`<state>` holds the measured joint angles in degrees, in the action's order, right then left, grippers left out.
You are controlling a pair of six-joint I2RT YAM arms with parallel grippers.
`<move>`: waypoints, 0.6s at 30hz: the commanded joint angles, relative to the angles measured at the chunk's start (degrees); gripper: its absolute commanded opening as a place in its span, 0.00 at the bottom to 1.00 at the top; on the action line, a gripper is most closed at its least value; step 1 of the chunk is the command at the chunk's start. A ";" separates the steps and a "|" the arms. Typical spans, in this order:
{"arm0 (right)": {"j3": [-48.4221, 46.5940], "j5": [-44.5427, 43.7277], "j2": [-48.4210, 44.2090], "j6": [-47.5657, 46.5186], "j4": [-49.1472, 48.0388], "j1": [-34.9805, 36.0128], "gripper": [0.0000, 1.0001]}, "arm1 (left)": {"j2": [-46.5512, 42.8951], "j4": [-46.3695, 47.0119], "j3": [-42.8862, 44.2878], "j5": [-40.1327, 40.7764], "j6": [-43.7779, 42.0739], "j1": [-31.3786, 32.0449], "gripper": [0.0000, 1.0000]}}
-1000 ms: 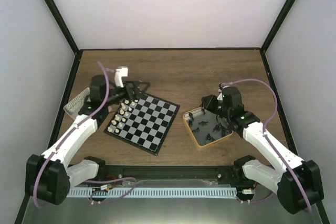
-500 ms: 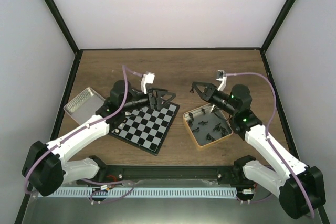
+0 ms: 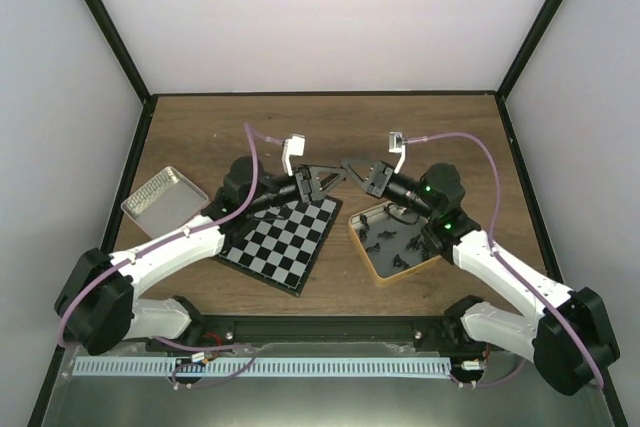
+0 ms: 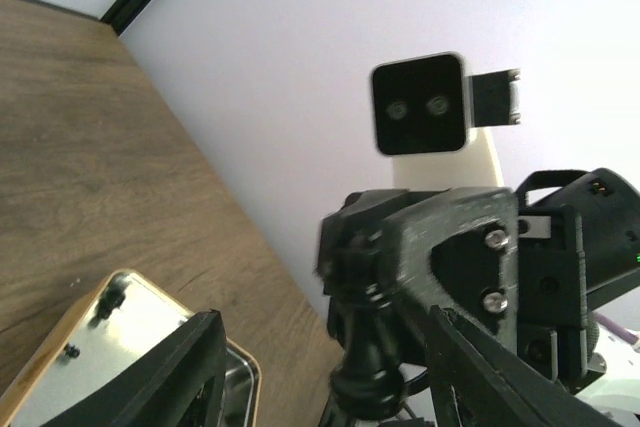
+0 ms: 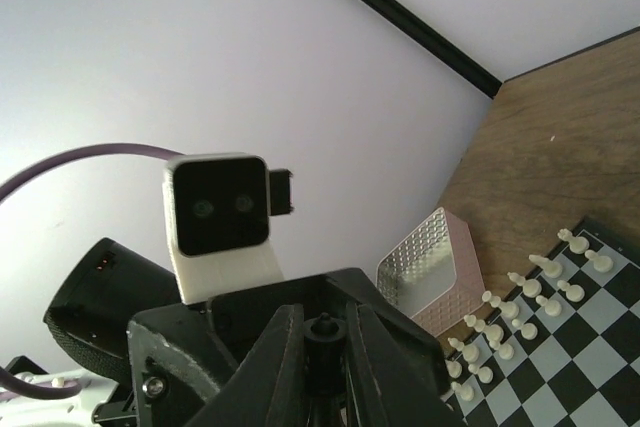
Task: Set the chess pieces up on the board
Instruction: Place the chess piece on the chessboard.
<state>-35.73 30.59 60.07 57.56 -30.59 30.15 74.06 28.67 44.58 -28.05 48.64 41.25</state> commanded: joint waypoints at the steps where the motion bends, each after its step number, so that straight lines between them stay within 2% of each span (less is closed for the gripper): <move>1: -1.67 1.27 0.79 1.11 -3.82 0.94 0.09 | 0.04 6.74 0.02 0.25 1.57 0.35 0.51; 4: -1.76 1.11 1.31 1.33 -4.03 0.95 0.09 | 0.36 6.95 -0.60 -0.49 1.25 0.57 0.41; 14: -2.40 1.00 2.39 1.90 -5.05 0.96 0.09 | 0.12 6.41 -2.01 -0.77 -0.86 1.09 0.40; 18: -2.27 1.65 2.42 2.03 -5.01 0.96 0.09 | -0.11 6.30 -2.13 -0.66 -2.24 1.11 0.26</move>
<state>-35.75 31.24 62.43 59.31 -33.50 30.52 74.11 33.36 42.94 -28.45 48.88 42.06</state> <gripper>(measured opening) 0.110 0.326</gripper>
